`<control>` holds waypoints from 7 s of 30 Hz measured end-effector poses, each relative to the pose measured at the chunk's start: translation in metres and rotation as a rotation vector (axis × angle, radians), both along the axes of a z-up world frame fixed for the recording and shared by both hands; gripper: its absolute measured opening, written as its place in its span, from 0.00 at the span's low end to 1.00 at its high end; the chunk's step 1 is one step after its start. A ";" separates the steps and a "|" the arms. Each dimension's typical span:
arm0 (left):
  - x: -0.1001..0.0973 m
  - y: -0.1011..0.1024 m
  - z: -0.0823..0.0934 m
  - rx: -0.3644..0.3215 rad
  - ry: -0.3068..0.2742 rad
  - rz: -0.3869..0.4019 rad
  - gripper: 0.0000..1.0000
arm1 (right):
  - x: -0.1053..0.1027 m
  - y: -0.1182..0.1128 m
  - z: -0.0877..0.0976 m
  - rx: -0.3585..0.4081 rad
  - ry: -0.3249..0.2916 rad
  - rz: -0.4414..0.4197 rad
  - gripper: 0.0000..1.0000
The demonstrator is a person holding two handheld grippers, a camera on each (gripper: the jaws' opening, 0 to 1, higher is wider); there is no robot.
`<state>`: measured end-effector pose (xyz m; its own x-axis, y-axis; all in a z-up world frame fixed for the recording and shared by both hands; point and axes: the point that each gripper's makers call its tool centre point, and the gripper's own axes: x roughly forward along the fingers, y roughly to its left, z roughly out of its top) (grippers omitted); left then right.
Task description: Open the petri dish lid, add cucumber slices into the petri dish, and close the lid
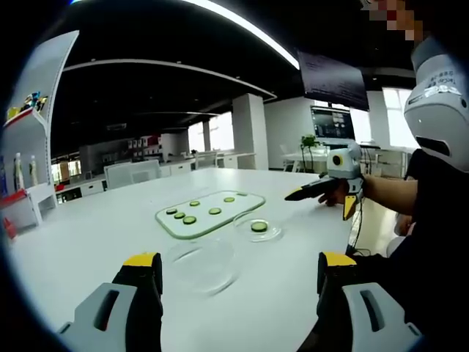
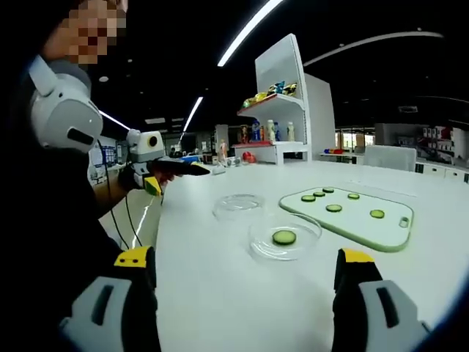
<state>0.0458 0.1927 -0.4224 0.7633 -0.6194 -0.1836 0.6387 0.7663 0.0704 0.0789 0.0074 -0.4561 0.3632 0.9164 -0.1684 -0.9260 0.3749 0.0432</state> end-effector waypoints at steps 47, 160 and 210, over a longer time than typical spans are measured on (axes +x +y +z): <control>0.072 0.030 -0.038 -0.020 0.058 -0.379 0.79 | 0.039 0.163 -0.020 -0.299 -0.022 0.398 0.79; 0.099 -0.087 -0.029 0.079 0.061 -0.568 0.61 | 0.068 0.077 -0.002 -0.349 -0.052 0.250 0.55; 0.094 -0.135 -0.063 0.153 0.091 -0.606 0.63 | 0.069 0.037 -0.037 -0.317 0.010 0.225 0.56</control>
<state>0.1400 0.0574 -0.4854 0.2620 -0.8985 -0.3521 0.9649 0.2515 0.0761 0.1484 0.0442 -0.4927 0.1559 0.8748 -0.4588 -0.9868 0.1587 -0.0326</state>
